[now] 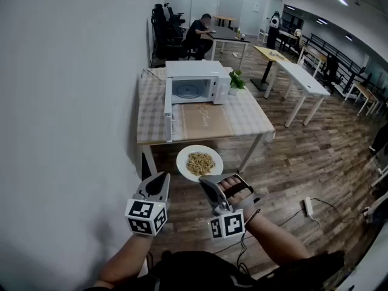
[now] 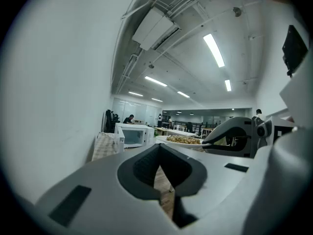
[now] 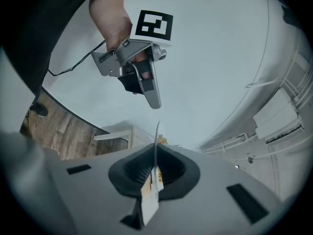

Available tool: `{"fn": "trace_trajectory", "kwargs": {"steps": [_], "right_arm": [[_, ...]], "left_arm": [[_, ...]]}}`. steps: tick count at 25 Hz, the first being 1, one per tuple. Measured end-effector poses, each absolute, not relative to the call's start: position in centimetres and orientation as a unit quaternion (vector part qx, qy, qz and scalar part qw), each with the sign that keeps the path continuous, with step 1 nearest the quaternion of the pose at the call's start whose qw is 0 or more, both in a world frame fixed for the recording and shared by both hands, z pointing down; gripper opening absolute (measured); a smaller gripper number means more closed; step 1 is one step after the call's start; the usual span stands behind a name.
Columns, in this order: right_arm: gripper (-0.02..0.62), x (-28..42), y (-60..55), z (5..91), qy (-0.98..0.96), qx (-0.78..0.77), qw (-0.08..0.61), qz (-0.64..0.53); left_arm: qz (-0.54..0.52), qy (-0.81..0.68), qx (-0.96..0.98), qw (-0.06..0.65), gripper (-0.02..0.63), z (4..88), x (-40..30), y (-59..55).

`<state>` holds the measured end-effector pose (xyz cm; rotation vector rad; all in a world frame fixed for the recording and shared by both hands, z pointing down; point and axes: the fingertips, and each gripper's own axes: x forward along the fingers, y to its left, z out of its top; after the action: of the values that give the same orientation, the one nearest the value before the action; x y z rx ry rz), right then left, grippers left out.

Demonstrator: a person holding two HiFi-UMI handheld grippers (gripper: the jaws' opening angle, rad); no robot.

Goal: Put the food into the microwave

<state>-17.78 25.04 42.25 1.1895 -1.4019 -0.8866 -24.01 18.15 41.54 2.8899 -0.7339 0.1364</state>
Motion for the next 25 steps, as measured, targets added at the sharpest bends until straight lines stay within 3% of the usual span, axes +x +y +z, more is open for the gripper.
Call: {"fn": "trace_trajectory", "kwargs": {"steps": [25], "right_arm": [[0.020, -18.5, 25.2, 41.0, -0.558, 0.536, 0.525, -0.354]], "left_arm": [[0.035, -0.207, 0.975, 0.078, 0.009, 41.0, -22.8, 16.3]]}}
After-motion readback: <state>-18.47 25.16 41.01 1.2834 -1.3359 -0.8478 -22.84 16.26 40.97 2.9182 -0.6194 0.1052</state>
